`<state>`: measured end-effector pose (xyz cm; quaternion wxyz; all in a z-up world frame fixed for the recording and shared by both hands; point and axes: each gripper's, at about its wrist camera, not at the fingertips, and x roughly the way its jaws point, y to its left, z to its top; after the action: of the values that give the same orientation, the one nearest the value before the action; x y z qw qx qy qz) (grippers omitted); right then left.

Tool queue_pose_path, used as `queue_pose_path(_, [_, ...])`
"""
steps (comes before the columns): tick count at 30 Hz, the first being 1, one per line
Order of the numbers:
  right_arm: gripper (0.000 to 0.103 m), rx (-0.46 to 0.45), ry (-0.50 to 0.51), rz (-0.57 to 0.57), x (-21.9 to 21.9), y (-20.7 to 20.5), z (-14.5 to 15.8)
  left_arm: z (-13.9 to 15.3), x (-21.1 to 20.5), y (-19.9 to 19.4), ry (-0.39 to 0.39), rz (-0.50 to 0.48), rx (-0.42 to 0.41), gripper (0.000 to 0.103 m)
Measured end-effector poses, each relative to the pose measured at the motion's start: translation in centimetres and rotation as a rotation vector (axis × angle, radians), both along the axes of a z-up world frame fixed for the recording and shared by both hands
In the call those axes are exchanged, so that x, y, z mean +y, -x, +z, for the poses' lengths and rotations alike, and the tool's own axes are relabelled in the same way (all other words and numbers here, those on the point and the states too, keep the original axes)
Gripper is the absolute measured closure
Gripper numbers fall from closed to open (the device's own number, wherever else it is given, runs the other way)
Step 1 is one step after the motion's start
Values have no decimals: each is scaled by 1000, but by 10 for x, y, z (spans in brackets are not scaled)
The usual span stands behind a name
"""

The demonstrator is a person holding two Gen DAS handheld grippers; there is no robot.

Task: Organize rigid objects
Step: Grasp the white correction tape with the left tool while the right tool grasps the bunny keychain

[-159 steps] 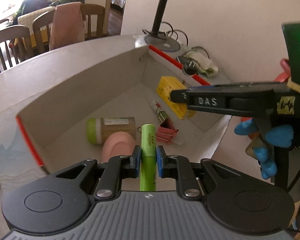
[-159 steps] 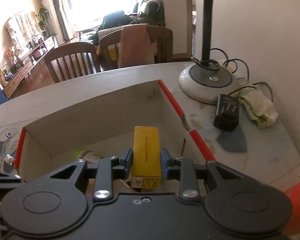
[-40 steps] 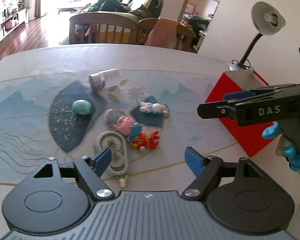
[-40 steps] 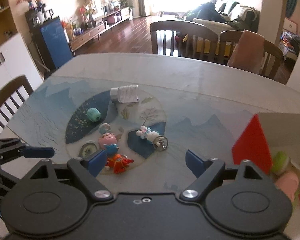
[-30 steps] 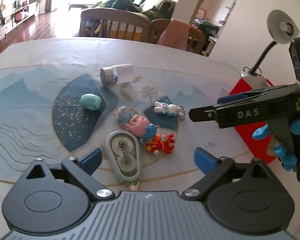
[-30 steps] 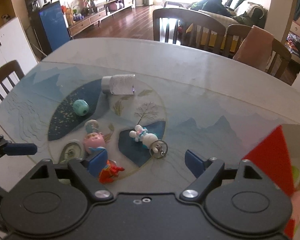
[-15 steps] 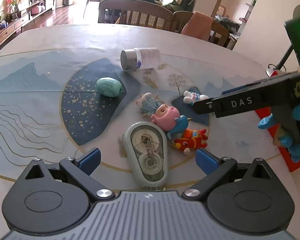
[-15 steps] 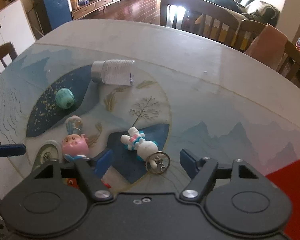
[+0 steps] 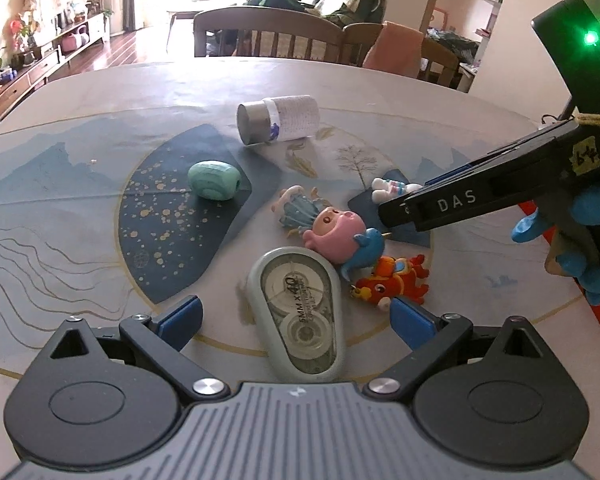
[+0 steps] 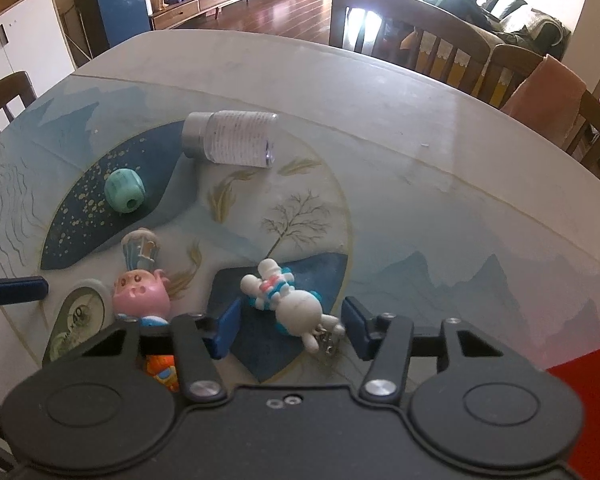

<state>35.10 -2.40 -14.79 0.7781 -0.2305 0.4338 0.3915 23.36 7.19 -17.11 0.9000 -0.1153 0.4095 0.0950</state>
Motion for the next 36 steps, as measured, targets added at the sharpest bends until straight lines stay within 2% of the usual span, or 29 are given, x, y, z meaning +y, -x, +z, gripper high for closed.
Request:
queue_pose_path(6, [54,-6,-5,1,-1,3,0,1,2,1,-4,15,-7,13])
queue_pose_path(11, [55,-8,-9,2,-3,9,1,4,2,1,-7,18,-9,39])
queue_pose_path(15, [55,-4,-12,-8,-5,16,2,5,3,0,1,15,-8,52])
queue_pose_path(23, [55,28,-42,-48,-18,32,10,7,3,1,11,11,4,52])
queue_pose_path(24, [61,35,-49,-58,-21,34,12,7,3,1,14,10,6,52])
queue_pose_path(25, [72,41,-53,-66,-24,35,13,7,3,2,19,8,7,52])
queue_pose_path(27, [72,65,-57,-81,-28,39,16,7,3,5,30,7,10,52])
queue_pose_path(31, [72,56,-45,-76,-35,50,18,8,3,11,40,1,13,52])
queue_pose_path(36, [72,69,-74,-123,-48,58,27,9,4,17,58,6,21,52])
